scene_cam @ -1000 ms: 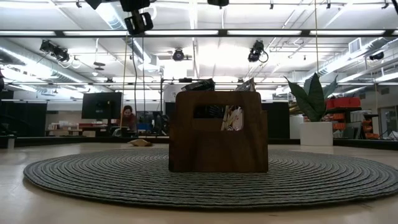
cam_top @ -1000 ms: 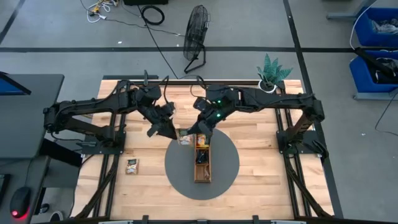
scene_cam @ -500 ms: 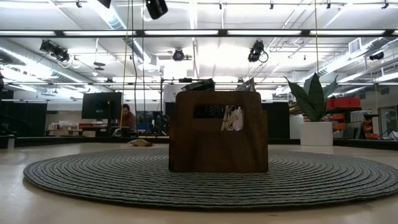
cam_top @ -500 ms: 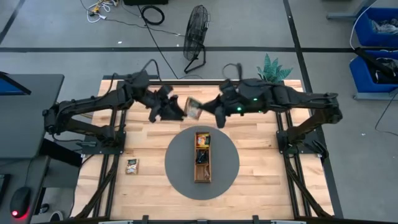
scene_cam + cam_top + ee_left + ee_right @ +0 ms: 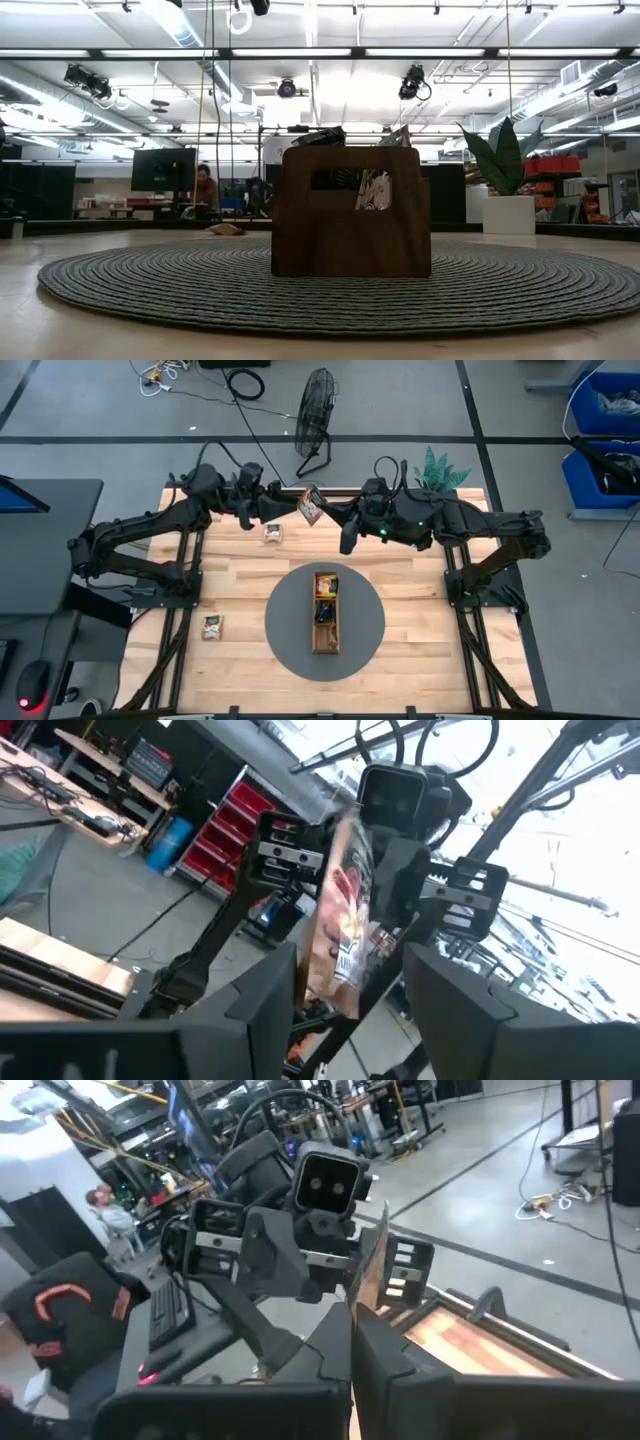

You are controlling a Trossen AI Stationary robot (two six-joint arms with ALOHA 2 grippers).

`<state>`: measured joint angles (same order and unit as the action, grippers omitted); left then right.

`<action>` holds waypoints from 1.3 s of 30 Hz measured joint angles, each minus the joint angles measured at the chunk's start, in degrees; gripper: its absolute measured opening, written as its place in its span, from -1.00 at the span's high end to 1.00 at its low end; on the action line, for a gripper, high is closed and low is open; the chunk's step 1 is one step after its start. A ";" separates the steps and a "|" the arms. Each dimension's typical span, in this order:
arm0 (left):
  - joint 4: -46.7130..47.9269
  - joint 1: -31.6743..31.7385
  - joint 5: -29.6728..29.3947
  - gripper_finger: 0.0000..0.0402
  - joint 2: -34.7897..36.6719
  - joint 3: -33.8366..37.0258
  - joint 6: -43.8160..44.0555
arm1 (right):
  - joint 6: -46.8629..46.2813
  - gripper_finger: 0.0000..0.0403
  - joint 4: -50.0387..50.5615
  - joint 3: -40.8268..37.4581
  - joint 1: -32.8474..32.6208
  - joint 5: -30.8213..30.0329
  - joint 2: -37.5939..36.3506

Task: Pick & Place Tea
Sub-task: Put the brown tea bag into the bottom section of the wooden organizer

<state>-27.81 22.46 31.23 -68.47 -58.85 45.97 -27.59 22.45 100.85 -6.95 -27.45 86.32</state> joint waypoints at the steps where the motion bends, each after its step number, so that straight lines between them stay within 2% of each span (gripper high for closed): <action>1: -0.19 0.00 -0.18 0.05 0.00 0.00 -0.02 | 0.06 1.00 -0.48 0.01 0.05 -0.39 0.10; 8: -0.02 -0.57 -0.52 0.05 -0.02 0.00 -0.04 | 2.71 1.00 -6.39 0.01 0.40 -0.88 2.03; 19: 0.22 -0.44 -0.50 0.08 -0.04 0.00 1.75 | 2.82 1.00 -7.42 0.01 0.38 -0.79 2.48; 23: 0.22 -0.44 -0.09 0.26 -0.04 0.00 1.50 | 2.53 1.00 -7.27 0.01 0.38 -1.05 2.54; 31: 0.19 -0.44 0.61 0.91 -0.04 0.00 1.45 | 2.18 1.00 -6.42 0.01 0.38 -1.22 2.54; 36: 0.28 -0.46 1.08 0.90 -0.04 0.00 1.45 | 1.17 0.98 -5.75 0.01 0.38 0.59 2.18; 39: 0.52 -0.46 2.40 0.92 -0.04 0.00 1.39 | 0.58 0.88 -3.19 0.01 0.38 2.25 1.11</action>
<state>-27.29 22.00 33.63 -68.51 -58.85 47.36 -27.01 19.25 100.86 -6.57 -25.20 87.43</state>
